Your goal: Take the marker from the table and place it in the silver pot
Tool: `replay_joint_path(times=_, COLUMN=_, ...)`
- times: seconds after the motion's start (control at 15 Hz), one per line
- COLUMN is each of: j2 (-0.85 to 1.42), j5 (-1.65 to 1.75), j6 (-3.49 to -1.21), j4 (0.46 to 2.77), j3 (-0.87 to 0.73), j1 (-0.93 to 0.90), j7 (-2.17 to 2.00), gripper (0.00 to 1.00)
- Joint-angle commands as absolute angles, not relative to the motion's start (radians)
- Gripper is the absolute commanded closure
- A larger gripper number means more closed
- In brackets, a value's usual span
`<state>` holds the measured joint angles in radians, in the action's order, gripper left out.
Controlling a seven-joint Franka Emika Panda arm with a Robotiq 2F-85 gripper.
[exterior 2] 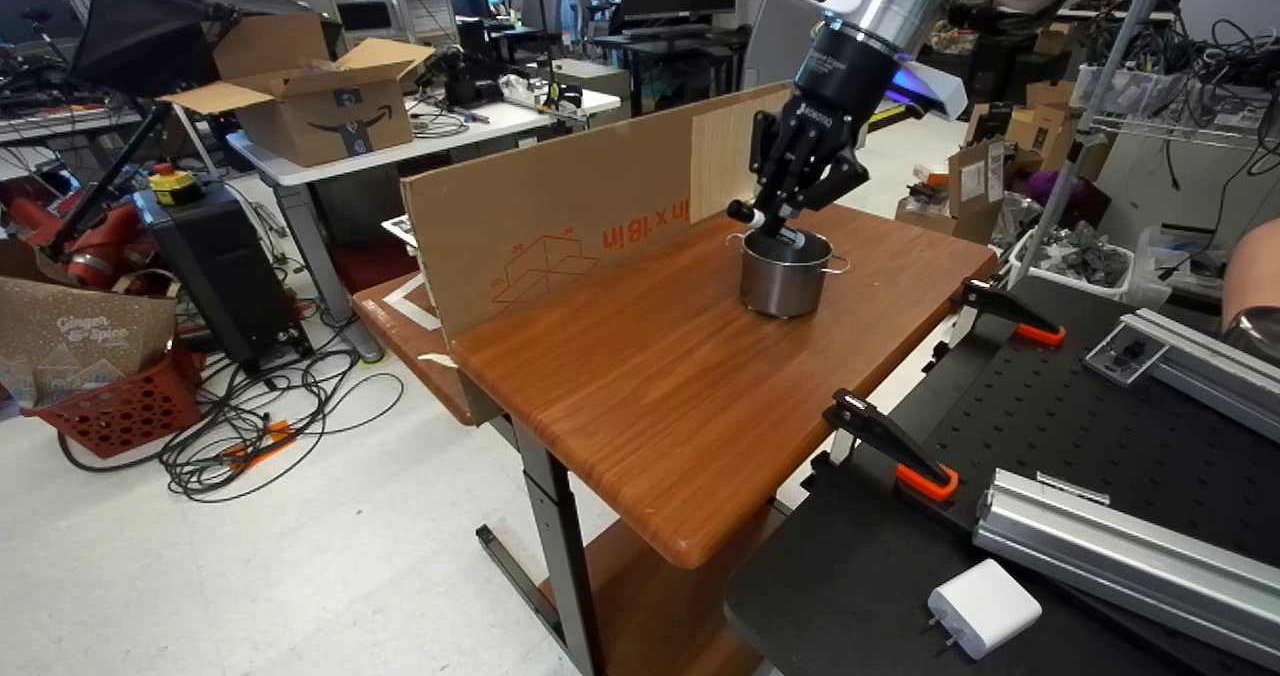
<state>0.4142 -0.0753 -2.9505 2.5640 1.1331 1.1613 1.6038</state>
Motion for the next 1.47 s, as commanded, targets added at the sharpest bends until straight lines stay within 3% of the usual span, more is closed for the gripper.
replay_joint_path(times=0.0, j2=0.426, j5=-0.072, j6=-2.912, j4=2.548, j3=1.108, j1=1.161, j7=1.607, gripper=0.95)
replay_joint_path(times=0.4, j2=0.425, j5=-0.062, j6=-2.874, j4=2.522, j3=1.049, j1=1.122, j7=1.598, gripper=0.95)
replay_joint_path(times=1.27, j2=0.421, j5=-0.074, j6=-2.85, j4=2.432, j3=0.837, j1=0.861, j7=1.582, gripper=0.95)
replay_joint_path(times=1.33, j2=0.419, j5=-0.078, j6=-2.847, j4=2.428, j3=0.824, j1=0.846, j7=1.584, gripper=0.55)
replay_joint_path(times=1.4, j2=0.418, j5=-0.08, j6=-2.846, j4=2.425, j3=0.81, j1=0.831, j7=1.587, gripper=0.54)
